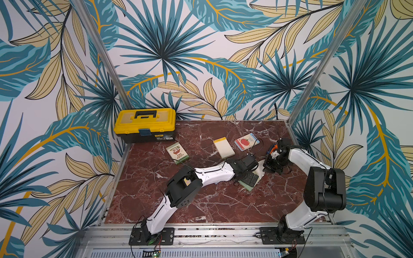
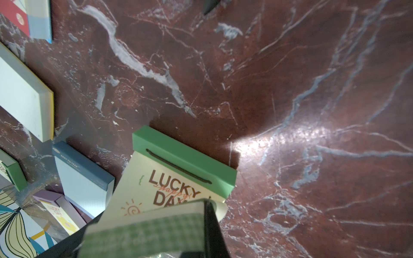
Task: Tear off pages from different memo pads
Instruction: Pick up the memo pad from the center of the board.
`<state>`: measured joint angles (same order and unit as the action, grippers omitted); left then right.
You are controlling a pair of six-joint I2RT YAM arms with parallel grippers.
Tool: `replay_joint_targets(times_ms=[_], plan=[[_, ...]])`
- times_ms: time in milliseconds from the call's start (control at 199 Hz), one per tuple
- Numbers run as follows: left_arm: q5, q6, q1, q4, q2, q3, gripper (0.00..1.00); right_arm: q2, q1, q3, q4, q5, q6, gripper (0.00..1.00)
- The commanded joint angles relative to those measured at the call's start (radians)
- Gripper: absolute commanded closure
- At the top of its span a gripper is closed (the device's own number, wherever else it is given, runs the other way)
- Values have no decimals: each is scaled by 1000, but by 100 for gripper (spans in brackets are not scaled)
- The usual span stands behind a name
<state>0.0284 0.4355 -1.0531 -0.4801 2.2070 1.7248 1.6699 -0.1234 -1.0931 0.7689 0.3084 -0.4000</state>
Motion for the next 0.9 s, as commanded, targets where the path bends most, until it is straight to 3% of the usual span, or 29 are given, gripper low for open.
replay_joint_targets(times_ms=[0, 131, 532, 899], plan=[[24, 36, -25, 35, 22, 34, 0, -19, 5, 21, -10, 21, -24, 100], [24, 46, -37, 15, 45, 46, 0, -26, 2, 27, -17, 34, -31, 100], [183, 31, -42, -1, 45, 23, 0, -61, -24, 70, -38, 70, -40, 100], [98, 37, -60, 50, 55, -1, 0, -78, -52, 111, -59, 93, -48, 100]])
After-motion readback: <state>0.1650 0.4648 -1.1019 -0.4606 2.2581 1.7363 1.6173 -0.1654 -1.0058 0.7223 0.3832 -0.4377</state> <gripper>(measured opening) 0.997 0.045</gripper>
